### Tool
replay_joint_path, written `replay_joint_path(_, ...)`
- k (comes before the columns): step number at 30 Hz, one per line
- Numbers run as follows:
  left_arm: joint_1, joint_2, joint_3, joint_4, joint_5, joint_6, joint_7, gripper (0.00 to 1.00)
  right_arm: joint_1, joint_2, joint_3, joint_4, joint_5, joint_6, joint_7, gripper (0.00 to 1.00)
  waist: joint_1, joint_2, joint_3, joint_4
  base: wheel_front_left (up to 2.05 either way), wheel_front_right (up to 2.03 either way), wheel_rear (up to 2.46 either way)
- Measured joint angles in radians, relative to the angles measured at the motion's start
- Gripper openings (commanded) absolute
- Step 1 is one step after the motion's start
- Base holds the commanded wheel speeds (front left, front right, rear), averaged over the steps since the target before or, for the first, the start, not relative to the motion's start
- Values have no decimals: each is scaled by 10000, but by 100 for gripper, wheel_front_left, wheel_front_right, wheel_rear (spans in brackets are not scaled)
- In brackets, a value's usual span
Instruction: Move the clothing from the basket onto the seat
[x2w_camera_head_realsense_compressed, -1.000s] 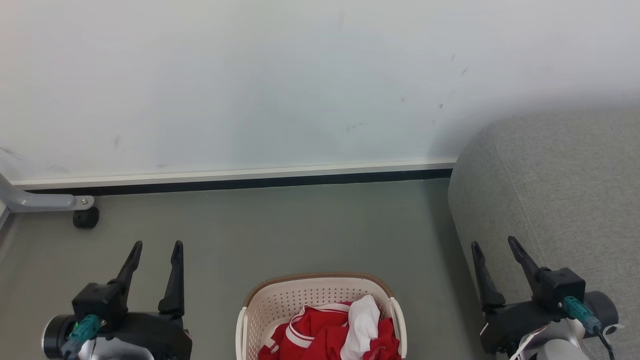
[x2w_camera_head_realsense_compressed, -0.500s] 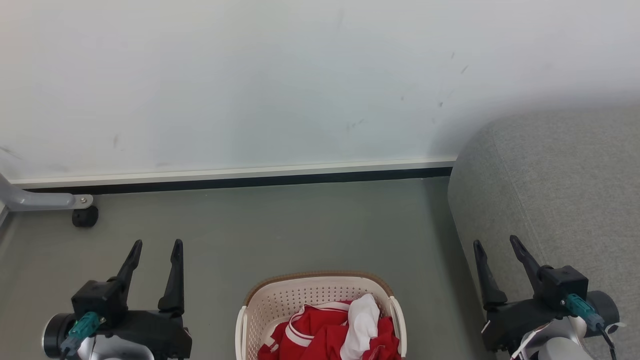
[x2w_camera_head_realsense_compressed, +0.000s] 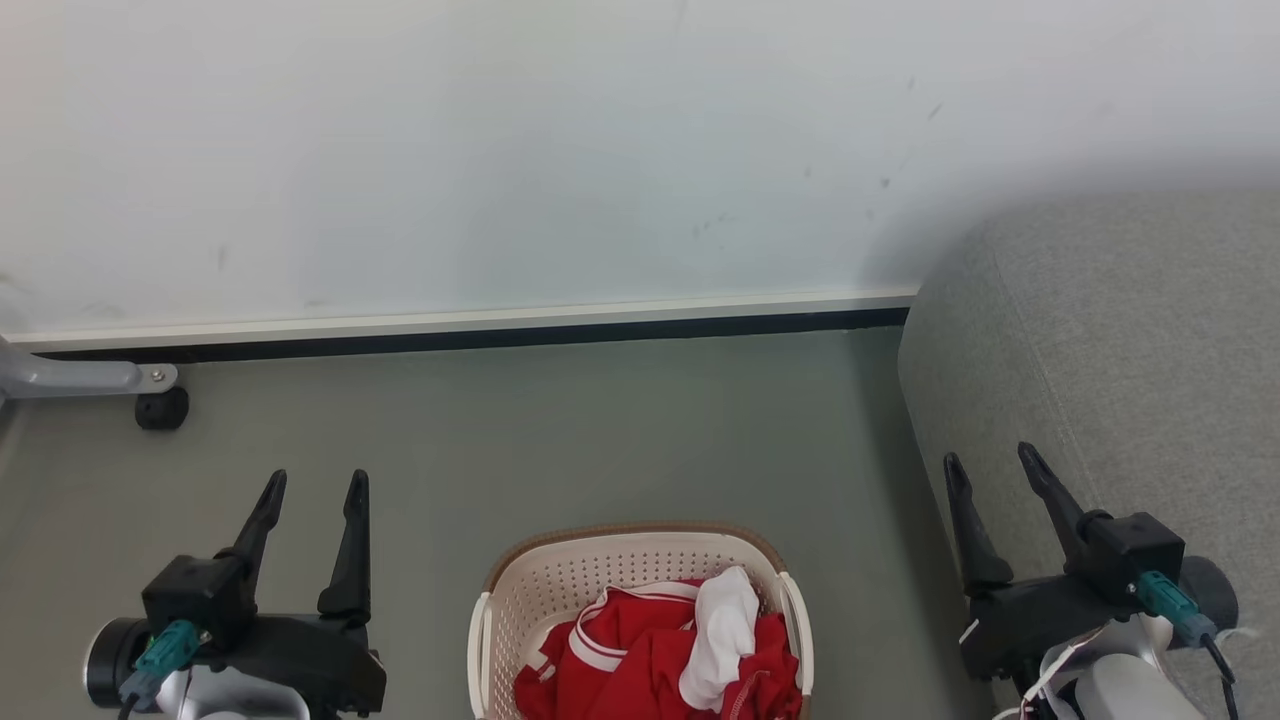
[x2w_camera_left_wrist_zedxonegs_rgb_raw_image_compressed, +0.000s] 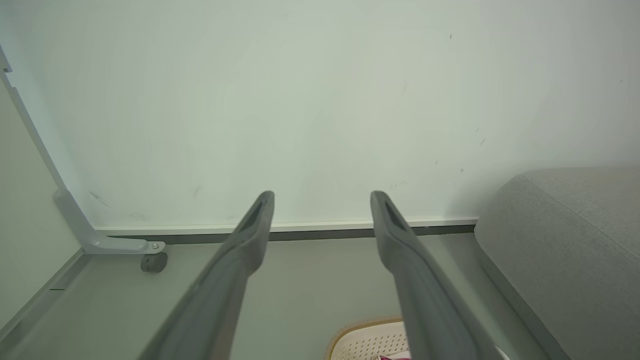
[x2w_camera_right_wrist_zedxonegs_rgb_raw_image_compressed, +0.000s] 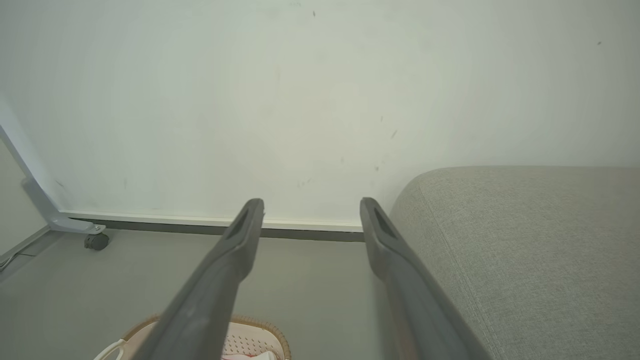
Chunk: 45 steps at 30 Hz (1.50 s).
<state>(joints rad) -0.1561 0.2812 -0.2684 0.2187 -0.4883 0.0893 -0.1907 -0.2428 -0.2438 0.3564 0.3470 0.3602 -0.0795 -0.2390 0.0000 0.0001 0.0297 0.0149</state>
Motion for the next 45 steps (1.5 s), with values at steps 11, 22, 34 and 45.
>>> replay_joint_path(11, -336, -29, -123, -94, 44, -104, -61, 100, -547, 35, -61, -535, -10, -13, -2, 100, 0, 0, 842, -121, 0, 0, 0)
replay_joint_path(22, -1160, -174, -583, 111, 73, -510, -38, 100, -1494, 276, -59, -1014, -111, -98, 0, 100, 1, 0, 1992, -391, 0, 0, 0)
replay_joint_path(34, -2132, -491, -1233, 1106, 173, -1087, 408, 100, -2449, 686, 19, -1430, -282, -173, -2, 100, 1, 1, 3352, -783, 0, 0, 0)
replay_joint_path(45, -3056, -554, -1593, 2090, 253, -1524, 784, 100, -3241, 1137, 259, -1762, -460, -186, -4, 100, 2, 2, 4579, -1301, 0, 0, 0)
